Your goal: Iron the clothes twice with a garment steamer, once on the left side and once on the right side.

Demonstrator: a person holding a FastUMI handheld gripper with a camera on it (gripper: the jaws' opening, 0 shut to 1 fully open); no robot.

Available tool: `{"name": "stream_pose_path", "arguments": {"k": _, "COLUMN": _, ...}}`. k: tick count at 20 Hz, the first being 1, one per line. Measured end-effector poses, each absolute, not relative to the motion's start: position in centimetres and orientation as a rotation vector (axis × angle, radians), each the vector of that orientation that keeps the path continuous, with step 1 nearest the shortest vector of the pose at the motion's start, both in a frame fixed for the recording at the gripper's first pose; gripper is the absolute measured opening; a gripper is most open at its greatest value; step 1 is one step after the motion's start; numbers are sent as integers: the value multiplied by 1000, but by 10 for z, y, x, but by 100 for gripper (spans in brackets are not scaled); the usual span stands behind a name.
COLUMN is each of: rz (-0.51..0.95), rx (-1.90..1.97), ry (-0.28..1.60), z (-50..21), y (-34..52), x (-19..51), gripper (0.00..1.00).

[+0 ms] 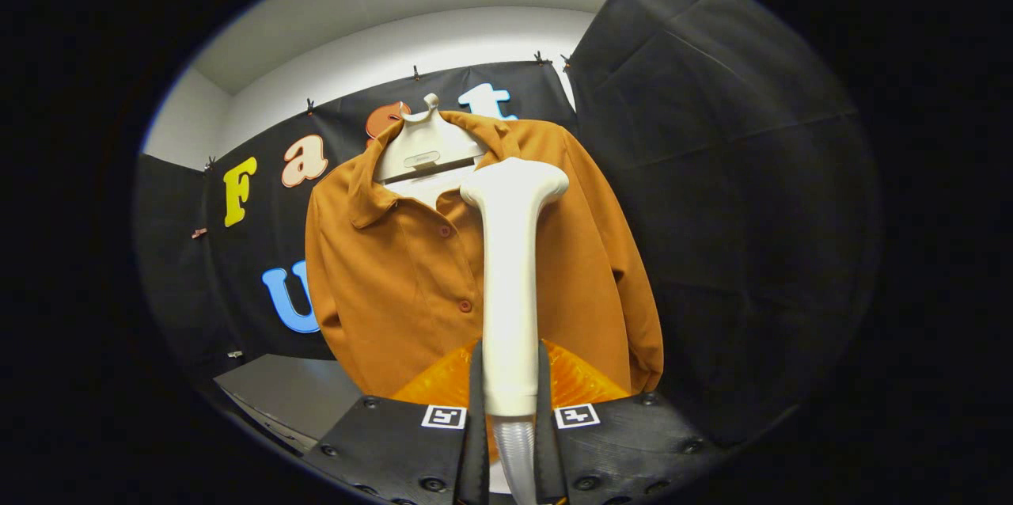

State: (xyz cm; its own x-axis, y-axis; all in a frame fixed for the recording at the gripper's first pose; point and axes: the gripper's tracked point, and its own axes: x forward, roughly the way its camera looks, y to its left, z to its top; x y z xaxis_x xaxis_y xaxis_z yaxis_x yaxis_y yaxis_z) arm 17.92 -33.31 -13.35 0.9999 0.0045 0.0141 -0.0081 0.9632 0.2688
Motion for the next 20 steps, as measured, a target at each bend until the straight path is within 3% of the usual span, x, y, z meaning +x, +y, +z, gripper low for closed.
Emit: {"name": "stream_pose_path", "arguments": {"k": 20, "rz": -37, "rx": 313, "ry": 269, "z": -294, "y": -338, "x": 130, "gripper": 26}}
